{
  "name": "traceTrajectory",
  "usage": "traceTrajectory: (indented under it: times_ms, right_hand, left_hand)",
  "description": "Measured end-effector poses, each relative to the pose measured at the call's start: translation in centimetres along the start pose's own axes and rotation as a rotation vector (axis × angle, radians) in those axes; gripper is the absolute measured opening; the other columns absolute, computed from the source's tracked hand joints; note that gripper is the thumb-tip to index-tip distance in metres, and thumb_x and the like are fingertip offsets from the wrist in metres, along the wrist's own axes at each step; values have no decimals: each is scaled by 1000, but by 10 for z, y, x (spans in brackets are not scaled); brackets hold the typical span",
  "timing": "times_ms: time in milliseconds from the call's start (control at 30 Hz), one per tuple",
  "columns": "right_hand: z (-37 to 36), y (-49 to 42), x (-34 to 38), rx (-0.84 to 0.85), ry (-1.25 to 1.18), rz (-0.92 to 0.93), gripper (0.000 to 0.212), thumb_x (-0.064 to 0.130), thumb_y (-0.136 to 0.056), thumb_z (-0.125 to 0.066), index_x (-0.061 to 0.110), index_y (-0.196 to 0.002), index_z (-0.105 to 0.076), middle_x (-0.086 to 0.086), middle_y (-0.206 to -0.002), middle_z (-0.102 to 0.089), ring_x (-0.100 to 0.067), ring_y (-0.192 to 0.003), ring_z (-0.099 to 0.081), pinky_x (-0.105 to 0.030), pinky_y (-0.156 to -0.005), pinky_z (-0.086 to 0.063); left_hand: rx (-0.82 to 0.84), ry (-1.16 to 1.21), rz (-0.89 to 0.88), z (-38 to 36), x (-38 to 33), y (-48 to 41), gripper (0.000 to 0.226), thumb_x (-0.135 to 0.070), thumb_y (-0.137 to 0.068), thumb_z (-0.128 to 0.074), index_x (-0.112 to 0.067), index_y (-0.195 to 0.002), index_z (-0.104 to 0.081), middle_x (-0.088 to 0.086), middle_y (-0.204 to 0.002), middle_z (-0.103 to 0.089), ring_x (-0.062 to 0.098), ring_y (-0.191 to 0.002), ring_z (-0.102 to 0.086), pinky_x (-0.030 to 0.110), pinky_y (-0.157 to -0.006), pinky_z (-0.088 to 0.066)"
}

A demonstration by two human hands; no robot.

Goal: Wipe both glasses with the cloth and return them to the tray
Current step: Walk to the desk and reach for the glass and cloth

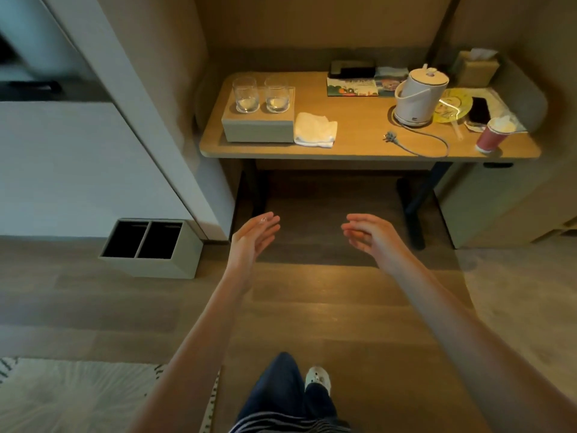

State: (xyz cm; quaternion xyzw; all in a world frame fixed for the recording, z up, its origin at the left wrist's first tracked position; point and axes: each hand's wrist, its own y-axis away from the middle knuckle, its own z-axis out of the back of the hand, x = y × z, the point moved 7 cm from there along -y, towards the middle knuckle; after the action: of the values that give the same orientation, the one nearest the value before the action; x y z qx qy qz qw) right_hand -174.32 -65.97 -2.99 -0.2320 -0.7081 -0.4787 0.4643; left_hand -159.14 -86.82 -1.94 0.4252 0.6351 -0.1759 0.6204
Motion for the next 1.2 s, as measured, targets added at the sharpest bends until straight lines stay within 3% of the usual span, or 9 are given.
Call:
traceTrajectory:
  times_ms: [467, 767, 967, 1200]
  right_hand:
    - [-52, -161, 80, 1, -34, 30, 23, 12, -89, -59, 12, -112, -64, -12, -106, -71, -22, -100, -67, -35, -90, -52]
    - [-71, -240, 112, -38, -129, -14, 24, 10, -85, -63, 9, -109, -65, -12, -99, -72, -22, -96, -67, -35, -89, -51]
    - [-76, -299, 144, -25, -125, -20, 26, 8, -83, -65, 6, -108, -65, -15, -101, -68, -22, -95, -65, -36, -92, -48]
    - [-77, -379, 186, 27, -79, -10, 19, 7, -85, -59, 7, -104, -66, -11, -93, -71, -20, -87, -67, -33, -83, -50]
  left_hand:
    - [26, 13, -37, 3, -62, -187, 21, -17, -102, -51, -20, -113, -68, 7, -122, -72, 18, -115, -68, 37, -106, -49]
    - [61, 20, -10, -13, -96, -284, 24, -15, -100, -55, -10, -120, -67, 9, -119, -73, 19, -114, -68, 37, -105, -50]
    - [64, -7, 5, -28, -105, -339, 24, -17, -100, -55, -13, -120, -67, 7, -122, -73, 17, -115, -68, 35, -106, -48]
    - [-3, -91, 15, -44, -117, -398, 26, -15, -96, -63, -17, -121, -68, 2, -125, -70, 15, -121, -62, 36, -109, -45]
